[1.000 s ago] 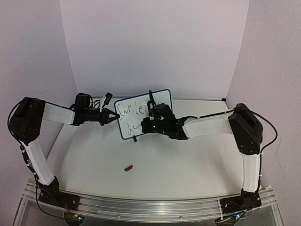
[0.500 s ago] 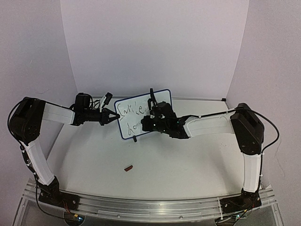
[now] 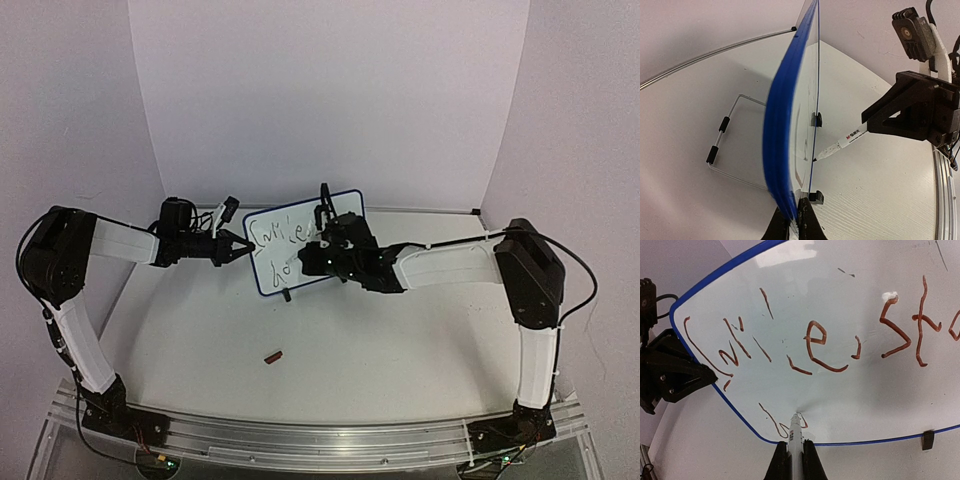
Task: Write a sentence on the whiteboard
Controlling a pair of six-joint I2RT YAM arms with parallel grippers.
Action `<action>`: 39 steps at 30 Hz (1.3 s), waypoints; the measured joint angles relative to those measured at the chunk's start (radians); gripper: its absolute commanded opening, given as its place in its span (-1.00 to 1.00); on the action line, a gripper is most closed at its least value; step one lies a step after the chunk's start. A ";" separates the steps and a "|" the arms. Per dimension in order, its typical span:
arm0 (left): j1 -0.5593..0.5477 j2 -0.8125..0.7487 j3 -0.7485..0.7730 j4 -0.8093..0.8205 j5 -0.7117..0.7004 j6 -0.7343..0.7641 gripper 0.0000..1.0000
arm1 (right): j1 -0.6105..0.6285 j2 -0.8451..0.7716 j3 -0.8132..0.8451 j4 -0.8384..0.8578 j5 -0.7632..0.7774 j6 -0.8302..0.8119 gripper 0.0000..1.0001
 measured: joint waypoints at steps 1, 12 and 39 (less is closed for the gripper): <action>0.000 0.000 0.000 0.000 0.000 0.000 -1.00 | 0.000 -0.006 -0.005 0.005 -0.008 0.000 -1.00; 0.000 0.000 0.000 0.000 0.000 0.000 -1.00 | -0.005 -0.127 -0.088 0.041 -0.022 0.008 -1.00; 0.000 0.000 0.000 0.000 -0.001 0.000 -1.00 | -0.041 -0.029 -0.042 0.032 -0.079 0.007 -1.00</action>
